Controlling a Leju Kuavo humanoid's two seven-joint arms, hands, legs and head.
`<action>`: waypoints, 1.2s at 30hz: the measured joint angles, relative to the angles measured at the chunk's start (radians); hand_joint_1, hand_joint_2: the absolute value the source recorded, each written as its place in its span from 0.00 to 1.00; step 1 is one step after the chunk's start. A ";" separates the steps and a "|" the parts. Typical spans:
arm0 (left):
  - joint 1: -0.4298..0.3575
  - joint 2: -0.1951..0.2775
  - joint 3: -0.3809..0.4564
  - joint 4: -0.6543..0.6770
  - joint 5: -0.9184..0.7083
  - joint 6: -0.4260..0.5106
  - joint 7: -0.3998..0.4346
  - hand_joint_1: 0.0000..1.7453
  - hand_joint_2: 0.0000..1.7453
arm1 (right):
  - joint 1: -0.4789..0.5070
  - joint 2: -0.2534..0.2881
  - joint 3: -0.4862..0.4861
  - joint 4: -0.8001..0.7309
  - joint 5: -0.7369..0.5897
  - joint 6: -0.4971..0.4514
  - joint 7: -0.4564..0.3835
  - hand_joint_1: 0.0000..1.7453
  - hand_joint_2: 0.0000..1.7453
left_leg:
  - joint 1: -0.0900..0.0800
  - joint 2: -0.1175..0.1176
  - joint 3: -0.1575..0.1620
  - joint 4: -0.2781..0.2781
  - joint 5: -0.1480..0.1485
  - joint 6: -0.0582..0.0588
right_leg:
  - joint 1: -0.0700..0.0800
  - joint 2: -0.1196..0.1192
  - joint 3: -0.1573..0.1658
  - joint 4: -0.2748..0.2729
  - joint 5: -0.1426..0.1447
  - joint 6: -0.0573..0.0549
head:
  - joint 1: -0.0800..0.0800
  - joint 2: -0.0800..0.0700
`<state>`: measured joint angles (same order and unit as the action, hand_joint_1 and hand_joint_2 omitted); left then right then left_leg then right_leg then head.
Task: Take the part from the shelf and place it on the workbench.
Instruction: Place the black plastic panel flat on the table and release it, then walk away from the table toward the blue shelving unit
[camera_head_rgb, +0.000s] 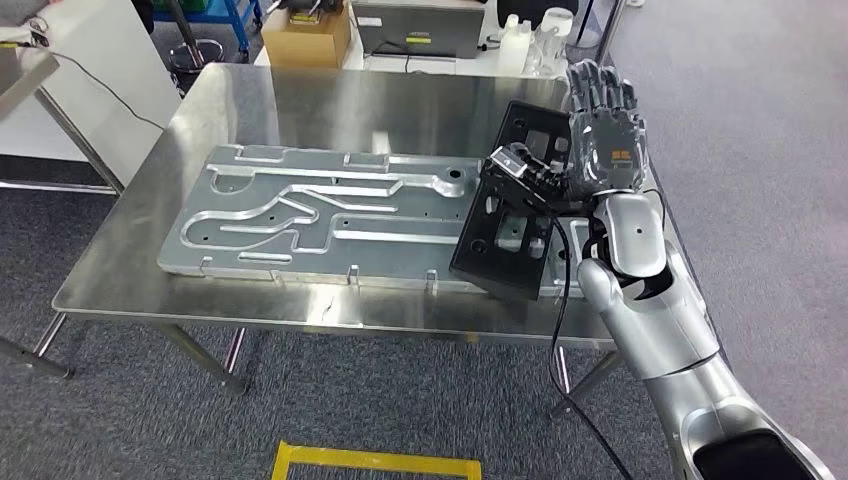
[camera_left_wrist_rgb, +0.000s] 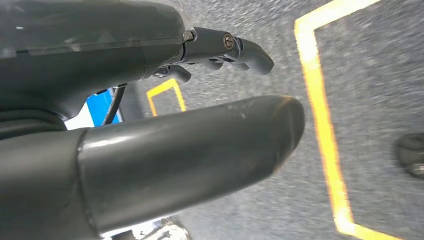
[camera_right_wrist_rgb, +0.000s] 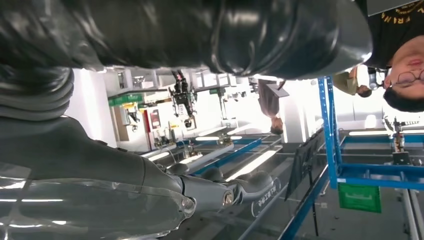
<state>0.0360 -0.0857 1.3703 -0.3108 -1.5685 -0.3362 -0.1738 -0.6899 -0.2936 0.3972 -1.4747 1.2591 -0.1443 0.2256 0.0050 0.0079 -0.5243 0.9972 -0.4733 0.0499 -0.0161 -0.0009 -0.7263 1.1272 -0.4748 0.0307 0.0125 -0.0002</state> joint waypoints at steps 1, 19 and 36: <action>0.000 0.000 0.000 0.000 0.000 0.000 0.000 0.00 0.00 | 0.002 0.000 0.000 -0.001 0.002 -0.002 0.001 0.00 0.00 | -0.001 0.000 -0.016 0.001 0.012 0.003 | 0.000 0.000 -0.015 0.066 -0.048 0.002 | 0.000 0.000; 0.014 0.000 -0.026 0.007 -0.001 0.012 0.021 0.00 0.00 | 0.187 -0.047 -0.078 -0.122 0.008 -0.045 0.002 0.00 0.00 | 0.015 -0.003 -0.158 0.289 -0.092 -0.067 | 0.004 -0.017 0.135 -0.152 0.057 -0.048 | 0.000 0.000; 0.021 -0.047 -0.020 -0.058 0.000 -0.023 0.025 0.00 0.00 | 0.721 -0.135 -0.335 -0.372 -0.089 -0.076 -0.070 0.00 0.00 | -0.005 -0.004 -0.083 0.027 0.039 0.004 | -0.004 -0.004 0.068 0.141 -0.062 0.004 | 0.000 0.000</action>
<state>0.0571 -0.1327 1.3503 -0.3683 -1.5686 -0.3593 -0.1491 0.0309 -0.4283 0.0626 -1.8472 1.1703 -0.2204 0.1557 0.0004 0.0034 -0.6069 1.0238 -0.4343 0.0534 -0.0201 -0.0054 -0.6584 1.2679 -0.5363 0.0344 0.0121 -0.0002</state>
